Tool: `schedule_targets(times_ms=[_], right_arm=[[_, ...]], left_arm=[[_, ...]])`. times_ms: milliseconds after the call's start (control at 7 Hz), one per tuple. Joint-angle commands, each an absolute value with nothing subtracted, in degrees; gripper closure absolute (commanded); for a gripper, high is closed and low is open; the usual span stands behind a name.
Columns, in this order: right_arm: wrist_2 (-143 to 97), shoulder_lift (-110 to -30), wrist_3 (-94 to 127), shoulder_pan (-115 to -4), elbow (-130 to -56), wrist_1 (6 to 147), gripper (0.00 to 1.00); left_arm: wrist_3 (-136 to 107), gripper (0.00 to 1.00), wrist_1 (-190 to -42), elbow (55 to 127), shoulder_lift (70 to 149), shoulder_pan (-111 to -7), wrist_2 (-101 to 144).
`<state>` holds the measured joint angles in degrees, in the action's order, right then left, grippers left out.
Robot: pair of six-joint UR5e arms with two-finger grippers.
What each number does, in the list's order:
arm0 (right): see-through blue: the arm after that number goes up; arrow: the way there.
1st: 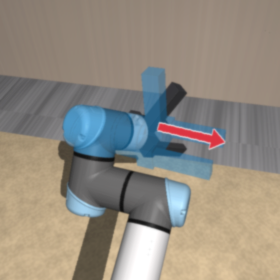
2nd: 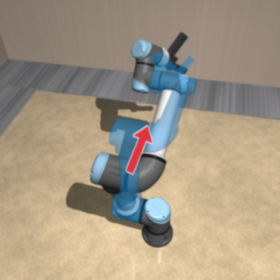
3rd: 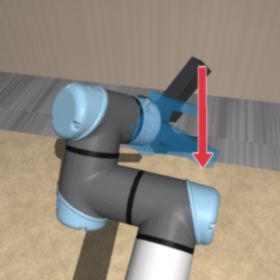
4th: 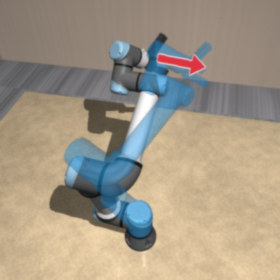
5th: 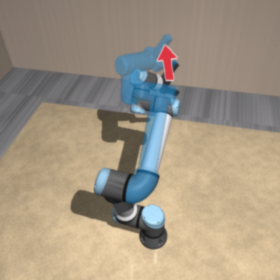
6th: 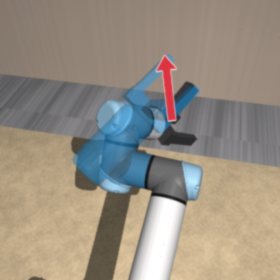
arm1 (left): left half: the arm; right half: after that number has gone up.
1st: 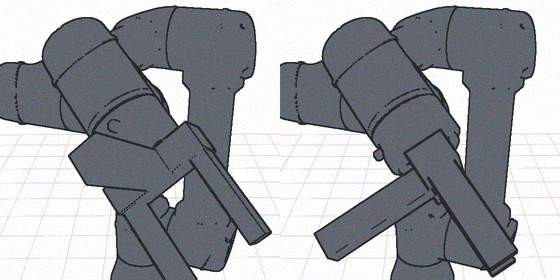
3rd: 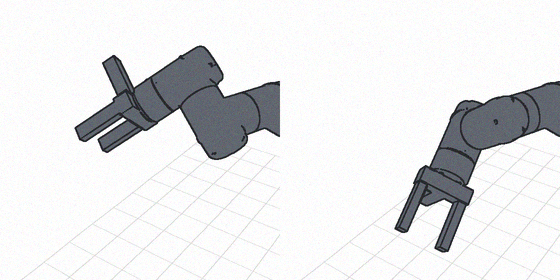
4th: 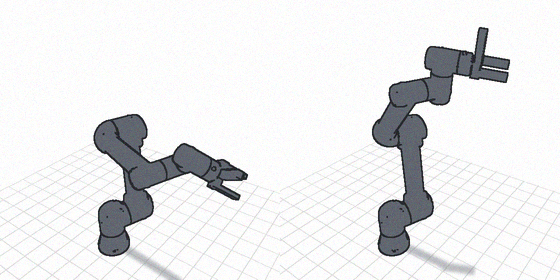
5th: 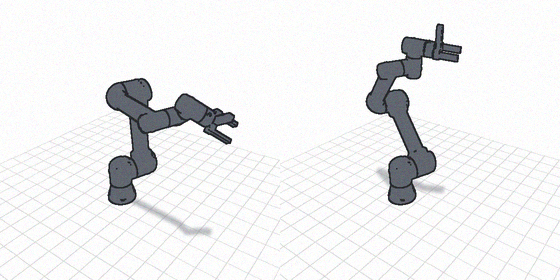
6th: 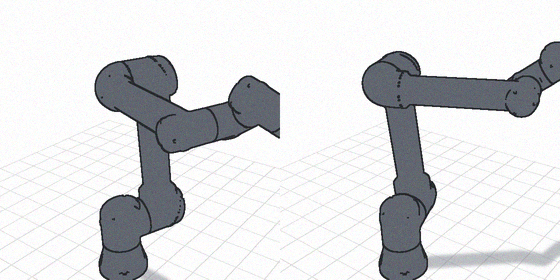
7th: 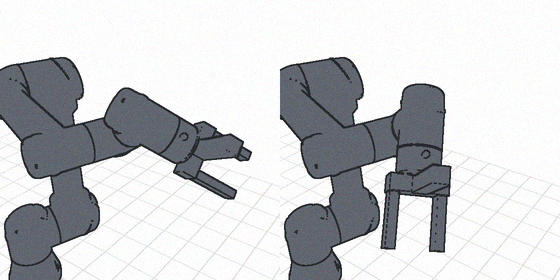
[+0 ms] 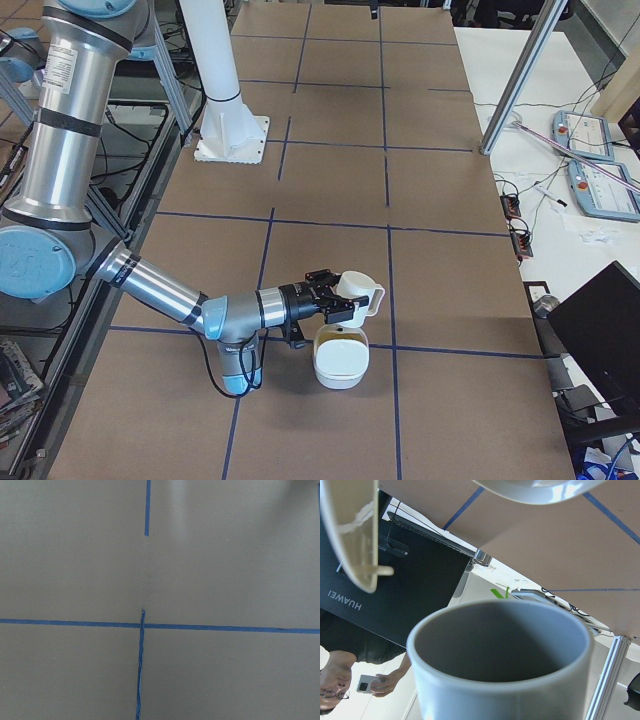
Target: Left arm hands cup to right arm to dump lemon
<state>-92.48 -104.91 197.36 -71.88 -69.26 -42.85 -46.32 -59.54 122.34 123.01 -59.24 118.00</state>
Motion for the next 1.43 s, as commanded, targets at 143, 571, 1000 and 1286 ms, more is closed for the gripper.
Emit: schedule_targets(times_ms=[143,571,1000,1286], right_arm=[[-92.7,-104.2,190.0,-72.0,-71.9,-41.8,0.99],[-95.1,-103.6,169.3,-71.3,-76.4,-33.4,0.99],[-94.7,-103.1,143.0,-65.5,-77.6,-29.0,1.00],[-95.0,-103.1,123.0,-62.6,-86.5,-15.3,1.00]], left_arm=[[-46.3,0.00,-59.3,122.4,123.0,-59.3,118.0],[-46.3,0.00,-58.5,123.1,123.0,-59.3,118.0],[-46.3,0.00,-58.5,123.1,123.1,-59.2,118.1],[-46.4,0.00,-58.5,123.0,123.1,-59.2,118.3]])
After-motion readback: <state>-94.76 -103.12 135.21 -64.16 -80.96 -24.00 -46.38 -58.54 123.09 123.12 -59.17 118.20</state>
